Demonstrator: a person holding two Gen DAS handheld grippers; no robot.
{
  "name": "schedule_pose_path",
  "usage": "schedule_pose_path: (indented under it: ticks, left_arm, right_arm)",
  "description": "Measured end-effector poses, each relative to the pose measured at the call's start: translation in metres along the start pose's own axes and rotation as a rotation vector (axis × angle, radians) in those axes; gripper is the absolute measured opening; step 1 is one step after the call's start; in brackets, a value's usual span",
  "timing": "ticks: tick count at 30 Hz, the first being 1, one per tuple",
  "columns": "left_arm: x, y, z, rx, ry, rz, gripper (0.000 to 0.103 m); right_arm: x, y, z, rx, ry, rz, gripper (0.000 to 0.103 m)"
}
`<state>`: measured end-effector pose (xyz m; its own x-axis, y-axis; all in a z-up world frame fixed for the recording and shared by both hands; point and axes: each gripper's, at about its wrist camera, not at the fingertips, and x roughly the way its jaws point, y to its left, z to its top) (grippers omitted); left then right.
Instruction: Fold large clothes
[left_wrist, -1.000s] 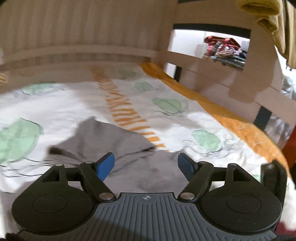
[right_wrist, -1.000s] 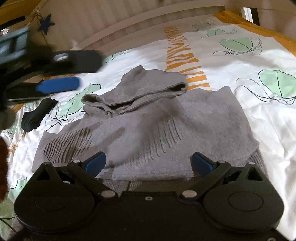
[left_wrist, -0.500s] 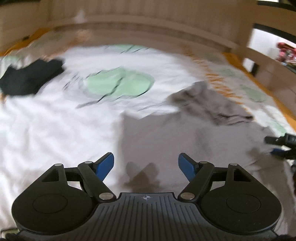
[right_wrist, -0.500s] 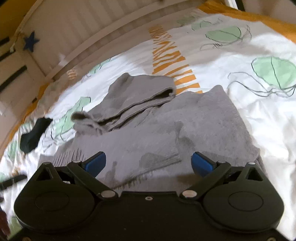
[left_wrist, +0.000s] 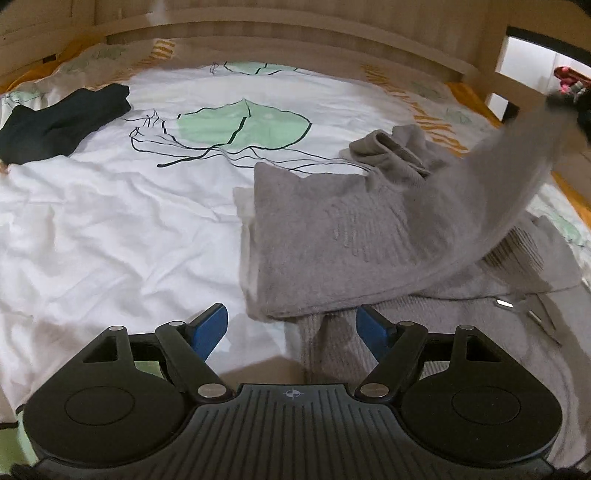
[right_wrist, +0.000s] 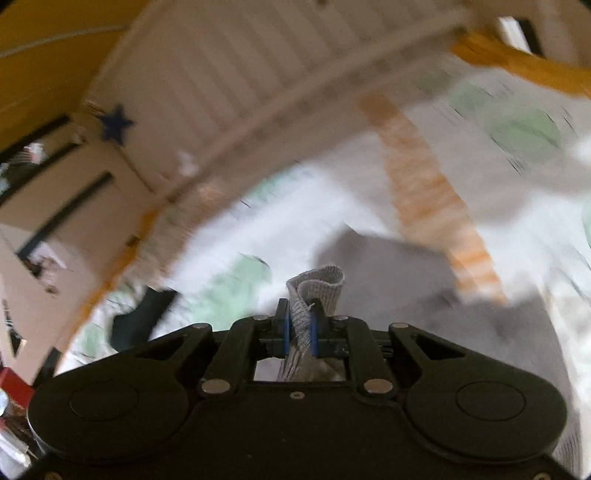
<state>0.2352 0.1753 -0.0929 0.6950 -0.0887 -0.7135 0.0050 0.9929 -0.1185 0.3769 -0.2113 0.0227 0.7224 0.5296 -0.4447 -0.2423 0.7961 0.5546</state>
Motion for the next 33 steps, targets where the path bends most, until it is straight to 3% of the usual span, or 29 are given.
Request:
schedule_pose_path:
  ticks: [8, 13, 18, 22, 25, 28, 31, 33]
  left_arm:
    - [0.021, 0.003, 0.005, -0.035, -0.026, 0.068, 0.075]
    - [0.022, 0.009, 0.001, -0.065, -0.045, 0.094, 0.079]
    - [0.013, 0.031, -0.004, -0.218, -0.067, 0.07, 0.08]
    - [0.007, 0.037, -0.007, -0.259, -0.059, 0.098, 0.079]
    - [0.005, 0.044, -0.011, -0.282, -0.046, 0.153, 0.078]
    - [-0.004, 0.048, -0.008, -0.302, -0.035, 0.162, 0.078]
    - [-0.019, 0.042, 0.0, -0.268, -0.069, 0.175, 0.078]
    - [-0.024, 0.032, 0.01, -0.21, -0.094, 0.171, 0.078]
  right_arm:
    - [-0.023, 0.02, 0.04, -0.009, -0.099, 0.049, 0.019]
    - [-0.016, -0.005, 0.024, 0.011, -0.045, -0.011, 0.019]
    - [-0.014, -0.03, 0.003, 0.058, 0.016, -0.023, 0.02]
    - [-0.024, -0.045, -0.011, 0.049, 0.028, -0.027, 0.02]
    - [-0.03, -0.065, -0.024, 0.052, 0.047, -0.102, 0.02]
    - [-0.027, -0.089, -0.045, 0.037, 0.11, -0.204, 0.02]
    - [-0.017, -0.109, -0.069, 0.01, 0.195, -0.315, 0.021]
    - [-0.014, -0.119, -0.081, 0.02, 0.211, -0.318, 0.021]
